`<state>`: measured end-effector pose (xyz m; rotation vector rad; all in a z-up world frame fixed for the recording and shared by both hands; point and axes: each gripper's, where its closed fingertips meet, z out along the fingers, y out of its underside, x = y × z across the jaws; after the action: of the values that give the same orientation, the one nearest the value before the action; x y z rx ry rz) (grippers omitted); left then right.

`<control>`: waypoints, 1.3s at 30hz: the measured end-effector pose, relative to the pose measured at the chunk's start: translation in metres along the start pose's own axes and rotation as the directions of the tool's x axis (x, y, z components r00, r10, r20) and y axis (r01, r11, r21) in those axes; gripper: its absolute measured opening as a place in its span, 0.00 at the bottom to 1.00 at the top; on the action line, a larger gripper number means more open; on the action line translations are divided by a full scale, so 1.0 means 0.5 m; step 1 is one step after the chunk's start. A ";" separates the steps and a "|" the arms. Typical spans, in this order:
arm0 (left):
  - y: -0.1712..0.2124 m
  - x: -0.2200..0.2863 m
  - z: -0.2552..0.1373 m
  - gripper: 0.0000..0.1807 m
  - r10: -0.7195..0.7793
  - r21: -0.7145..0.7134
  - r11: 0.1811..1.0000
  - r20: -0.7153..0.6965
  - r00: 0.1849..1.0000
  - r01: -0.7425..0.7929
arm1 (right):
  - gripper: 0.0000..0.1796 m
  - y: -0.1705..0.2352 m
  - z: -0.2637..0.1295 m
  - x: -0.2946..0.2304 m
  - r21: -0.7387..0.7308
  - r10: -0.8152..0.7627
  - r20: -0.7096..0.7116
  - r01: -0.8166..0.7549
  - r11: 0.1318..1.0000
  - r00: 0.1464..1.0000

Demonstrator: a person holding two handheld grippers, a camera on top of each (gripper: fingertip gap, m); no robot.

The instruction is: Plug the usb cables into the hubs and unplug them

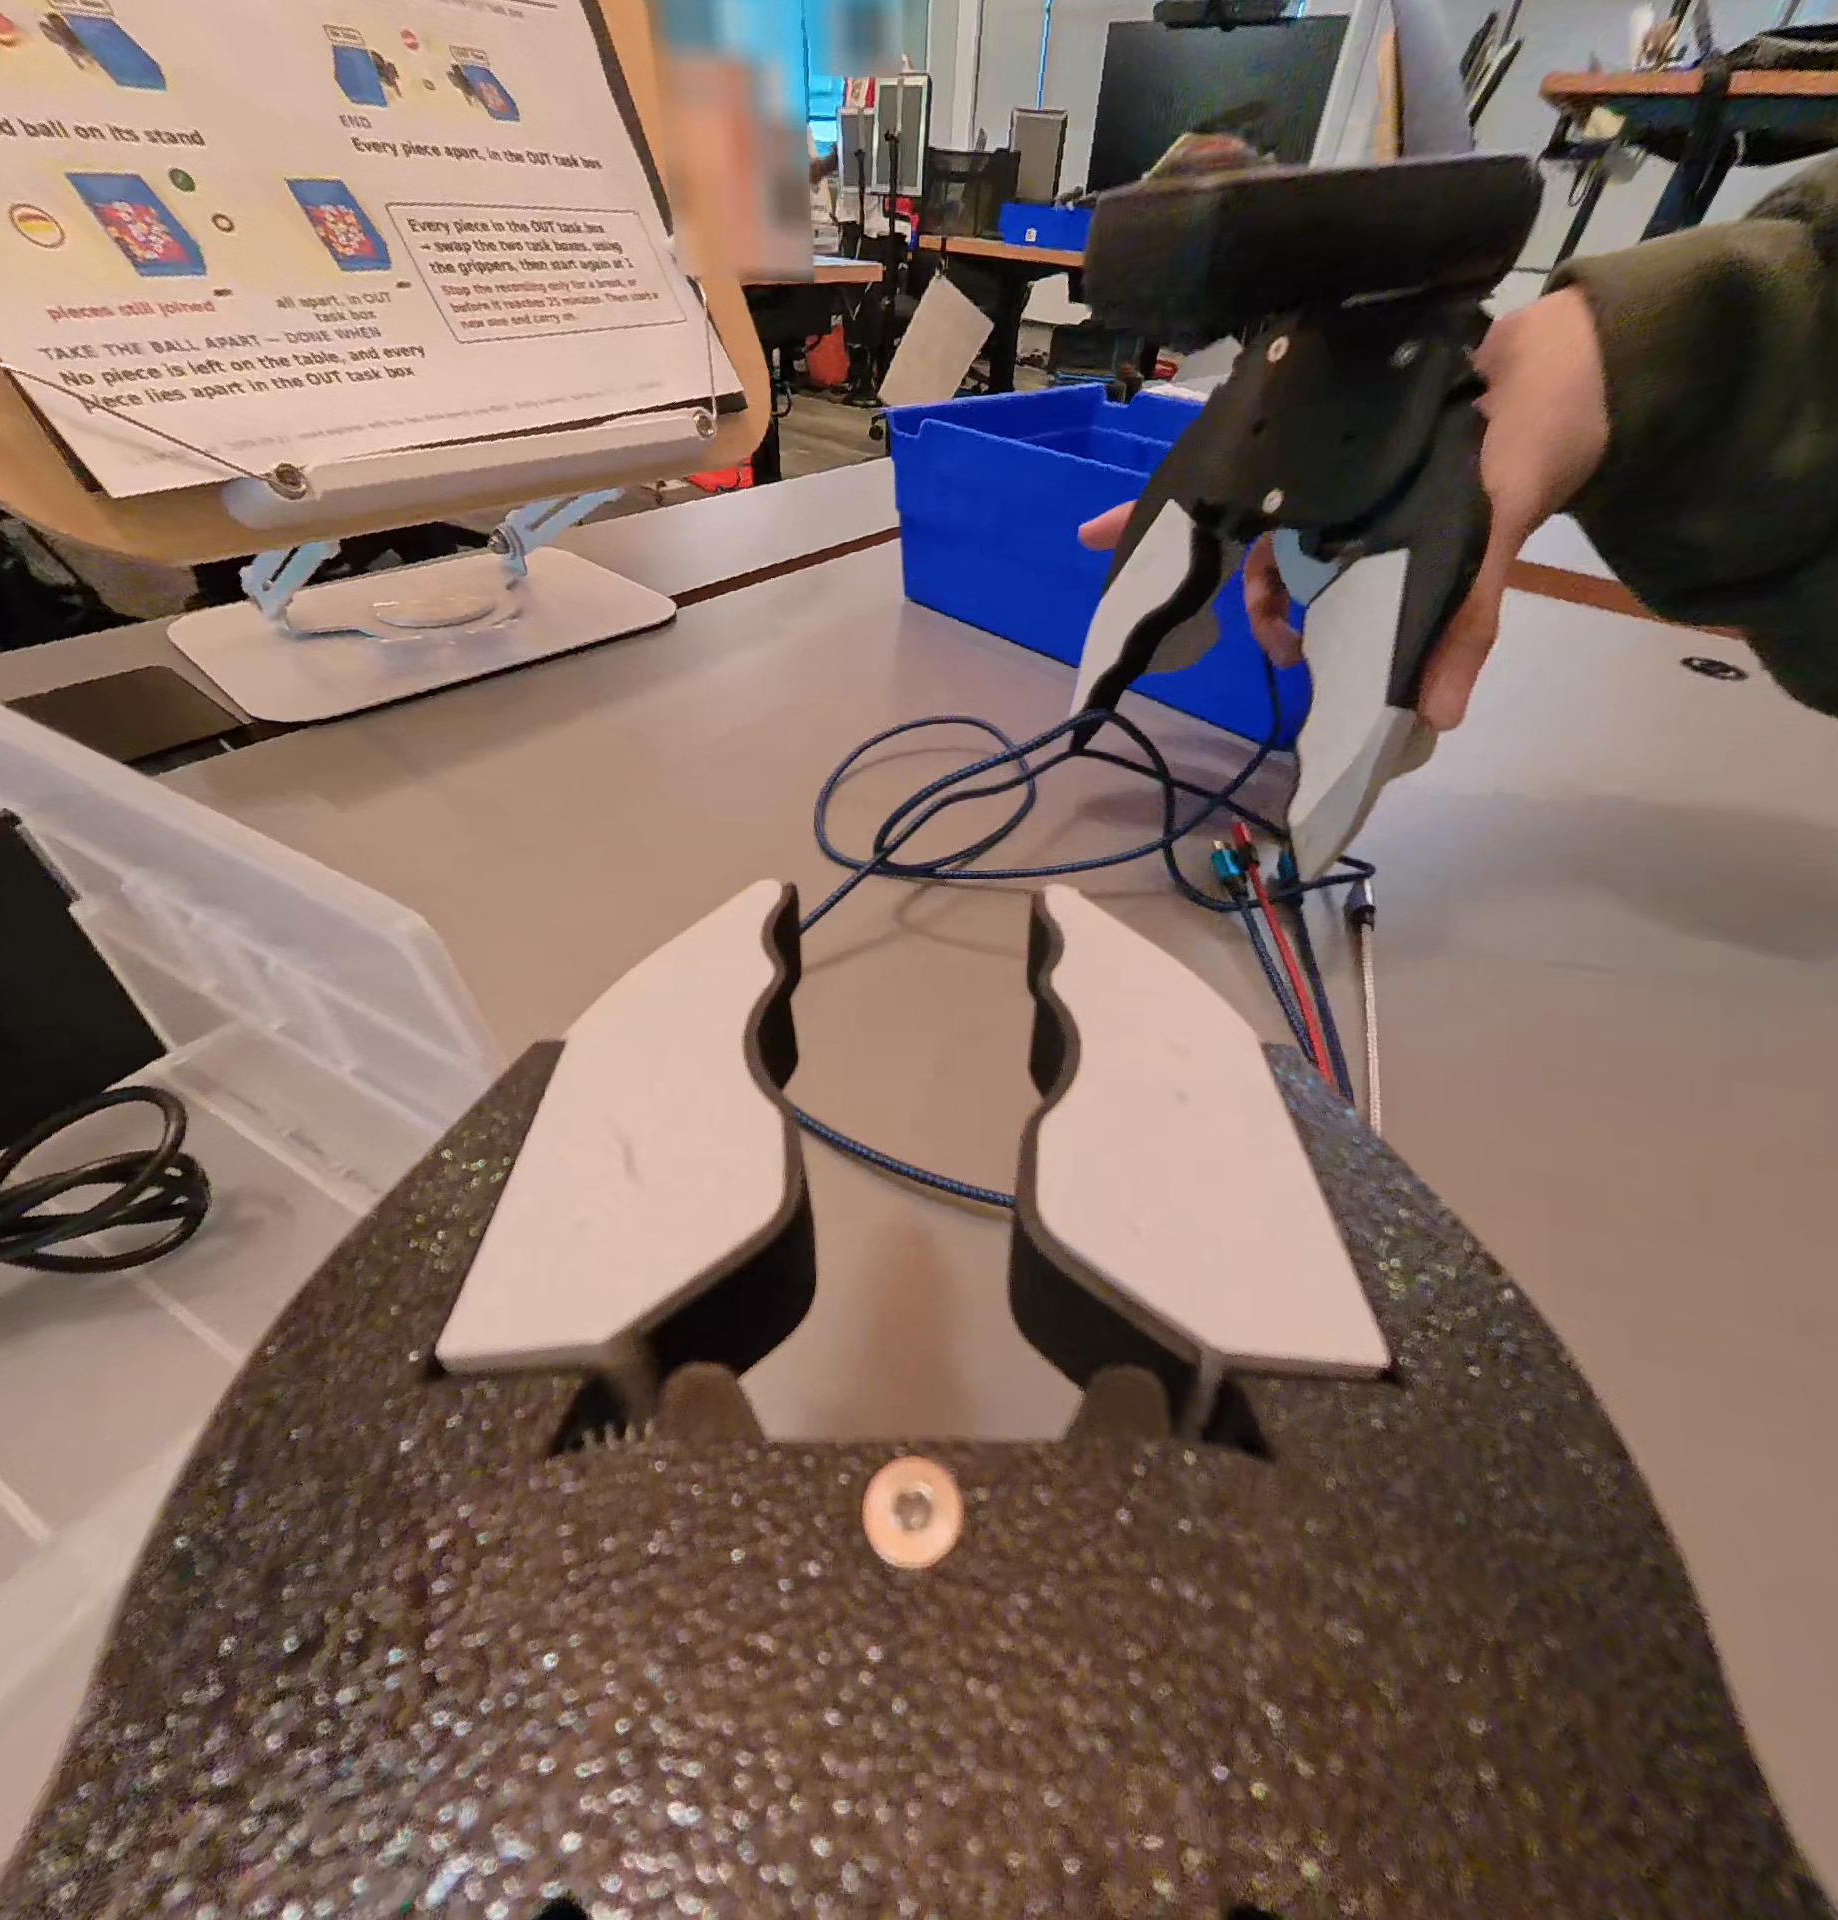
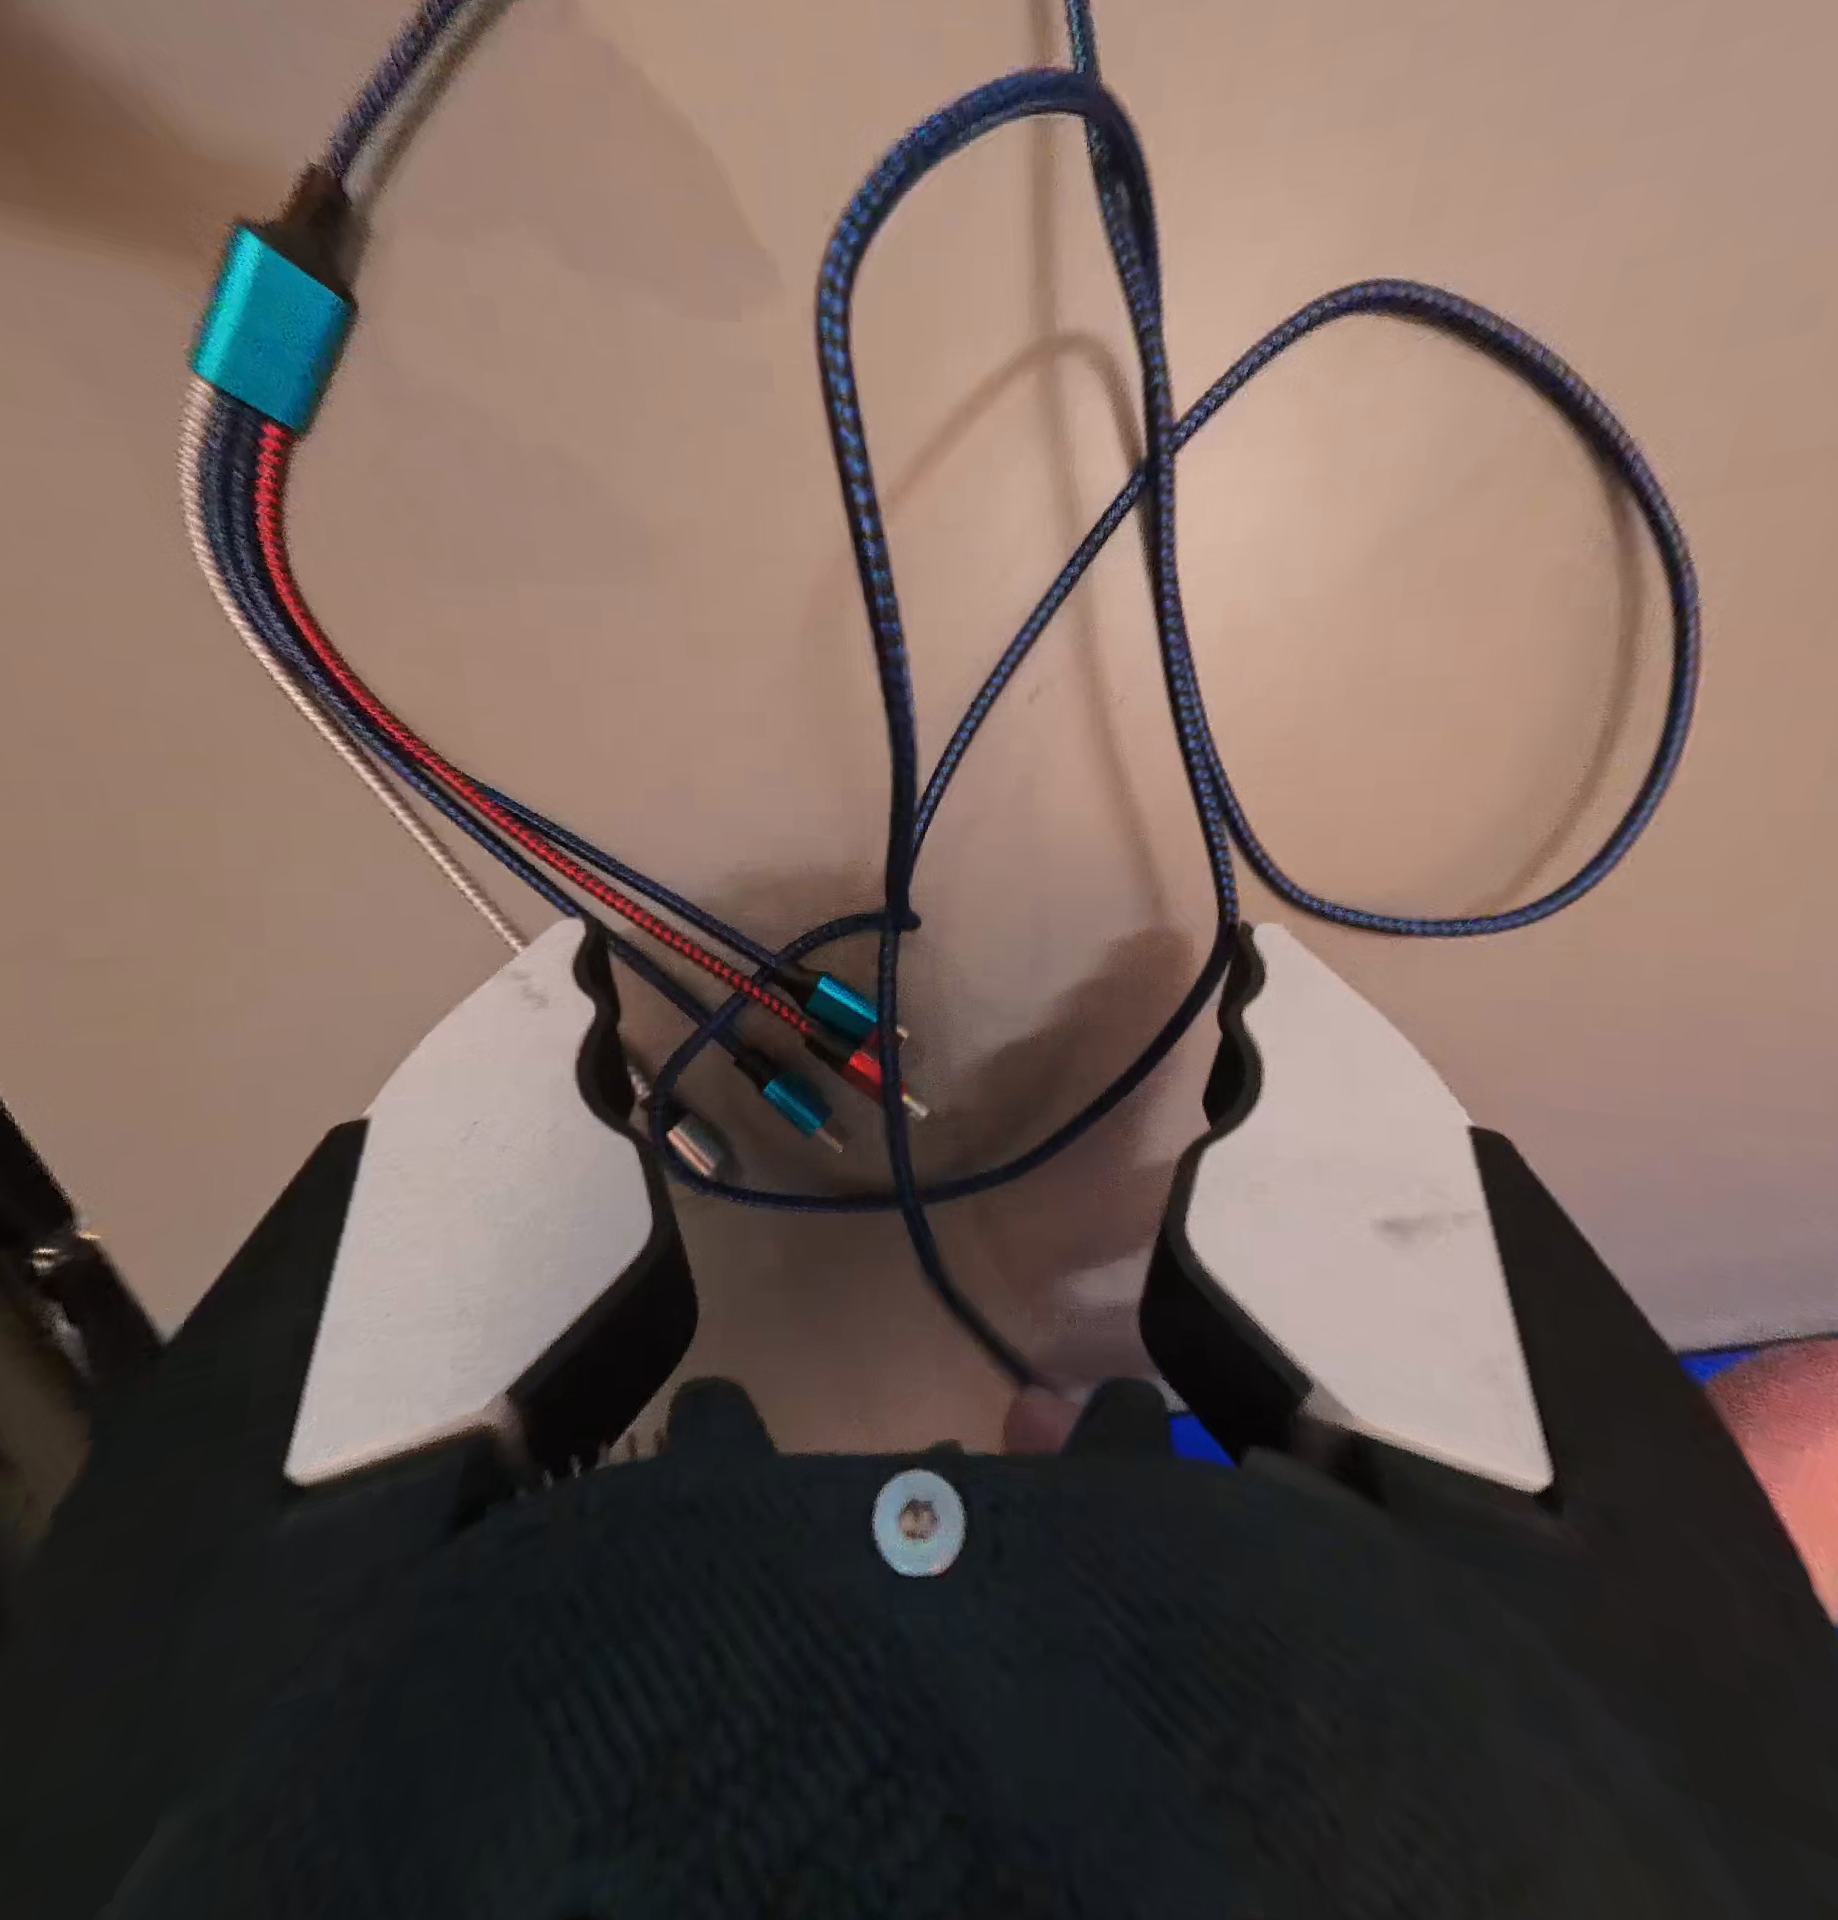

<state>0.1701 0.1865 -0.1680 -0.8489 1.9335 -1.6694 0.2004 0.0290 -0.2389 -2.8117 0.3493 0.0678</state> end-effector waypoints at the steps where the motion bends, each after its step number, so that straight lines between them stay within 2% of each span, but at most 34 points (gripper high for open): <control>1: 0.001 -0.001 0.000 0.23 -0.001 -0.003 1.000 -0.001 1.000 0.001 | 0.61 -0.003 0.006 0.001 -0.009 -0.034 -0.017 0.034 0.999 0.999; 5: 0.012 0.003 0.001 0.23 0.022 -0.035 0.999 -0.011 1.000 -0.022 | 0.72 0.011 0.029 -0.032 -0.104 -0.116 0.045 0.120 0.987 0.992; 9: 0.019 0.013 0.005 0.24 0.011 -0.043 0.999 -0.046 0.999 -0.013 | 0.72 0.041 0.042 -0.045 -0.201 -0.209 0.038 0.212 0.956 0.977; 12: 0.024 0.013 0.008 0.24 0.005 -0.053 0.999 -0.053 0.999 -0.008 | 0.80 0.060 0.061 -0.057 -0.250 -0.234 0.032 0.234 0.940 0.972; 14: 0.028 0.012 0.008 0.24 0.005 -0.062 0.998 -0.050 0.999 -0.008 | 0.80 0.059 0.067 -0.060 -0.255 -0.257 0.004 0.250 0.934 0.966; 18: 0.034 0.008 0.008 0.24 0.001 -0.075 0.997 -0.042 0.999 -0.005 | 0.70 0.057 0.060 -0.067 -0.245 -0.285 0.012 0.279 0.929 0.959; 22: 0.035 0.007 0.007 0.23 0.000 -0.077 0.997 -0.041 0.999 -0.003 | 0.33 0.048 0.044 -0.074 -0.213 -0.345 0.021 0.341 0.916 0.938; 28: 0.035 0.007 0.006 0.23 -0.001 -0.074 0.997 -0.041 0.999 -0.002 | 0.05 0.062 0.043 -0.122 -0.166 -0.458 0.053 0.460 0.872 0.887; 31: 0.034 0.001 0.002 0.23 0.004 -0.072 0.997 -0.030 1.000 -0.006 | 0.04 0.083 0.031 -0.127 -0.249 -0.554 0.036 0.544 0.801 0.832; 33: 0.028 -0.005 -0.004 0.22 0.005 -0.057 0.998 -0.015 1.000 -0.006 | 0.04 0.078 0.001 -0.122 -0.254 -0.567 0.017 0.552 0.794 0.823; 36: 0.007 -0.037 -0.023 0.22 0.004 0.004 1.000 0.076 0.997 -0.004 | 0.04 0.032 -0.097 -0.105 -0.119 -0.510 -0.045 0.502 0.857 0.859; 39: -0.010 -0.053 -0.044 0.20 -0.046 0.072 0.997 0.088 0.995 0.039 | 0.04 -0.012 -0.253 -0.047 0.058 -0.407 -0.176 0.423 0.904 0.896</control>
<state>0.1749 0.2202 -0.1610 -0.9278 1.7982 -1.6837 0.1802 0.0011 -0.1148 -2.7365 -0.2171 -0.2643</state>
